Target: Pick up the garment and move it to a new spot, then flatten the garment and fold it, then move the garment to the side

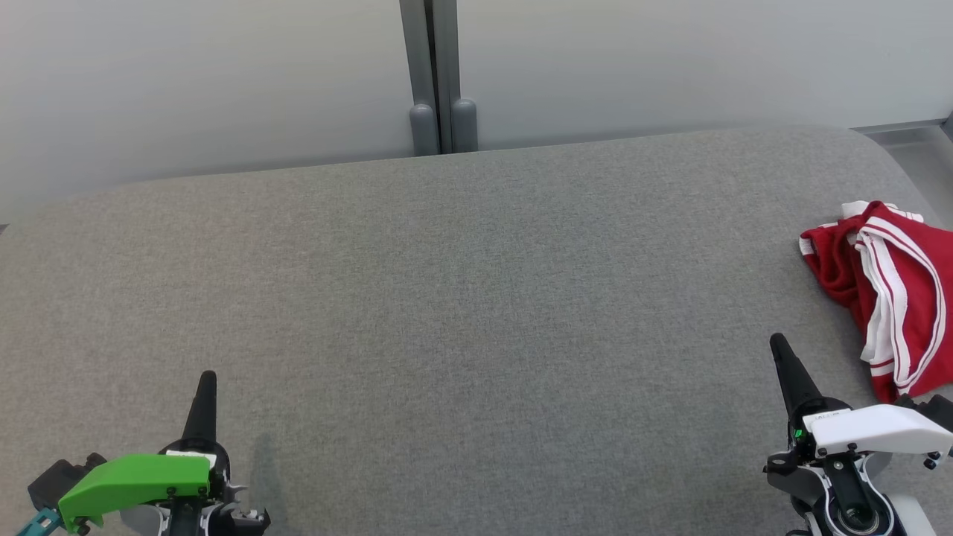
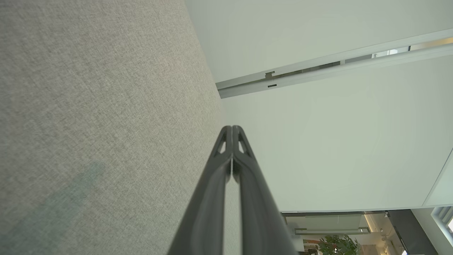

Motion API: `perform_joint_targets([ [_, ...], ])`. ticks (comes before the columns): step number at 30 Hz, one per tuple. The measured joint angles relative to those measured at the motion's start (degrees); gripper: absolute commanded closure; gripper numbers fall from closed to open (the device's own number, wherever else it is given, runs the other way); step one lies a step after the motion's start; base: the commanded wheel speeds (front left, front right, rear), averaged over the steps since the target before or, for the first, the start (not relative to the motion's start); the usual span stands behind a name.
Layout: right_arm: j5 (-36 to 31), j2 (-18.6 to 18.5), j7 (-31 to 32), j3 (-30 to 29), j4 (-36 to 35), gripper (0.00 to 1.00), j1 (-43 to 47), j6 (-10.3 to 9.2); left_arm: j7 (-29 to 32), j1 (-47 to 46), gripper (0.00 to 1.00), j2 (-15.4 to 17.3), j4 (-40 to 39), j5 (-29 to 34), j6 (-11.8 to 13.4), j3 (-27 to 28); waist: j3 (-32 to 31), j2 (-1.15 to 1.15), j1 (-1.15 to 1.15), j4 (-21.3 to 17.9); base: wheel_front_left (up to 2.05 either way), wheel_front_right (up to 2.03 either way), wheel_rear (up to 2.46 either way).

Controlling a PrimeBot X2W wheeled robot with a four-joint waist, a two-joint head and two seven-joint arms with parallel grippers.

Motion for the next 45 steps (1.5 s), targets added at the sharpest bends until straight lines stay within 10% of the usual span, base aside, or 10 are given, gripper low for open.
perform_joint_targets([
  [45, 13.9, -0.1, 3.5, -0.9, -2.6, 1.0, 0.4, -0.01, 3.6, -1.9, 1.0, 0.1, -1.1, -13.8, -1.3, 1.5, -0.2, 0.0, 0.0, 0.0, 0.0, 0.0, 0.0],
])
